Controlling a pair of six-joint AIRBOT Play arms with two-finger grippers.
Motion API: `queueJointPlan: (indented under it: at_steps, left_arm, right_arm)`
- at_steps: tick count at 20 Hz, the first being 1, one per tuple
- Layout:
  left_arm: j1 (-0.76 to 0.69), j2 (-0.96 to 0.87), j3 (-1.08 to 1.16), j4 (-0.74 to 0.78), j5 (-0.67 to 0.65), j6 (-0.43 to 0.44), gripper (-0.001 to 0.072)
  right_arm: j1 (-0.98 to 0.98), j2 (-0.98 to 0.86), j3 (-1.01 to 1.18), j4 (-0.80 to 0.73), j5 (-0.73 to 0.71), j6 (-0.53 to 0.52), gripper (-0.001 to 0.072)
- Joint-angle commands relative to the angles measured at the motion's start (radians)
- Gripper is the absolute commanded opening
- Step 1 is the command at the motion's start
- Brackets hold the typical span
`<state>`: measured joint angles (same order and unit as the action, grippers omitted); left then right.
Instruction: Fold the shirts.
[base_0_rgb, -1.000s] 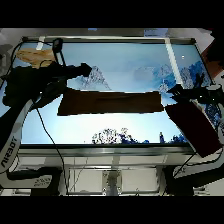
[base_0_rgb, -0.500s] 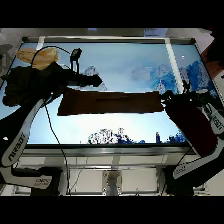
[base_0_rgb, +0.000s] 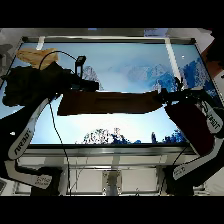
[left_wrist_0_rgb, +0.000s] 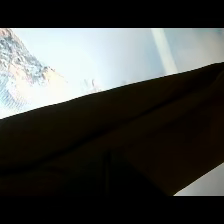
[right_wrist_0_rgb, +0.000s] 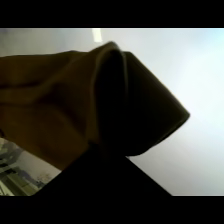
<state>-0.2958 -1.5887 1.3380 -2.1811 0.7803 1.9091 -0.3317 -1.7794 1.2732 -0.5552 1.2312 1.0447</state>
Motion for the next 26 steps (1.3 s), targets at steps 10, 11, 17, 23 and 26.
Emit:
queueJointPlan:
  at_steps: [10,11,17,23,26]
  left_arm:
    - [-0.199,-0.213,0.01,-0.037,-0.093,-0.159,0.0012]
    - [-0.197,-0.211,0.014,-0.038,-0.093,-0.161,0.0012]
    - [-0.004,-0.079,0.226,0.056,0.076,-0.188,0.0012]
    - [0.27,0.146,0.293,0.117,0.241,-0.142,0.0012]
    - [0.326,0.183,0.293,0.119,0.347,-0.098,0.0012]
  right_arm:
    - [0.136,0.174,0.199,0.112,0.182,0.089,0.003]
    - [0.166,0.174,0.214,0.111,0.187,0.093,0.0029]
    - [0.372,0.175,0.362,0.113,0.109,0.173,0.0029]
    - [0.714,0.154,0.423,0.09,-0.435,0.215,0.0027]
    - [0.876,0.058,0.423,0.09,-0.639,0.253,0.0027]
